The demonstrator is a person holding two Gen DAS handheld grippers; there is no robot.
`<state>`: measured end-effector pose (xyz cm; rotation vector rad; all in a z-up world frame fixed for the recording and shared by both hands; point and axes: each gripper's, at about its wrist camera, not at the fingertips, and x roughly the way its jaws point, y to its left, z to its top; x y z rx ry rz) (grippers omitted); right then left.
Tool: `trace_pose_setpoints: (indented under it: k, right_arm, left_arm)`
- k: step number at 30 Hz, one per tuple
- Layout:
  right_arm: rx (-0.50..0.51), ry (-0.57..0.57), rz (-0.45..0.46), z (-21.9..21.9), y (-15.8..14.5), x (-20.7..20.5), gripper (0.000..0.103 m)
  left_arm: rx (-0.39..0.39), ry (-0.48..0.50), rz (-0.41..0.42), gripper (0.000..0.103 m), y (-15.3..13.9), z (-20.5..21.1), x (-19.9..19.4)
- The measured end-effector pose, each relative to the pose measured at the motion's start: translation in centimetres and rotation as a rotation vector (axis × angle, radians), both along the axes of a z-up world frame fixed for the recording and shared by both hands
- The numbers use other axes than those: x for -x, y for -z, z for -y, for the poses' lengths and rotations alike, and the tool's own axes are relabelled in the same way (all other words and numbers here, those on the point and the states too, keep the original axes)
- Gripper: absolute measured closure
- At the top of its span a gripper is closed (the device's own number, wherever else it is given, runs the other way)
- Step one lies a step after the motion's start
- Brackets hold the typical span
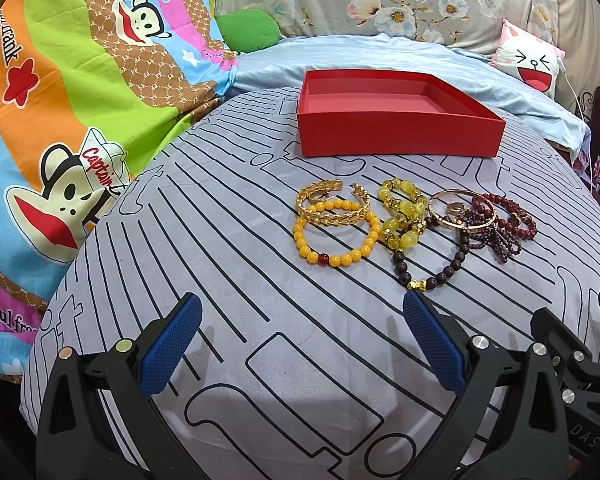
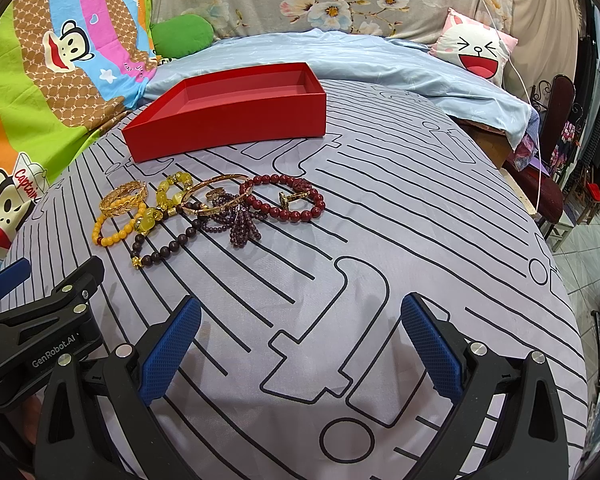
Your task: Organize jewelry
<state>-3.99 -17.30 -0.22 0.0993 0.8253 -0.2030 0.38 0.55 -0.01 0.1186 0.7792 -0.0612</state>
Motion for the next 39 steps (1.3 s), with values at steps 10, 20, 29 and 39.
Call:
trace_pose_setpoints:
  k: [10,20,29,39]
  right_arm:
    - [-0.008,0.007,0.001,0.7,0.1,0.2,0.006]
    - [-0.035,-0.011,0.006,1.3,-1.0,-0.7,0.006]
    - [-0.06,-0.019,-0.009,1.8,-1.0,-2.9,0.007]
    - [-0.076,-0.012,-0.026,2.2,-0.6,-4.4,0.006]
  left_arm:
    - [0.011,0.006,-0.017,0.007,-0.2,0.5,-0.2]
    - [0.073,-0.007,-0.04,0.007,-1.4,-2.0,-2.3]
    - [0.05,0.028,-0.075,0.007,-0.8,-0.1,-6.9]
    - [0.059,0.062,-0.12,0.017,1.0,1.2,-10.0]
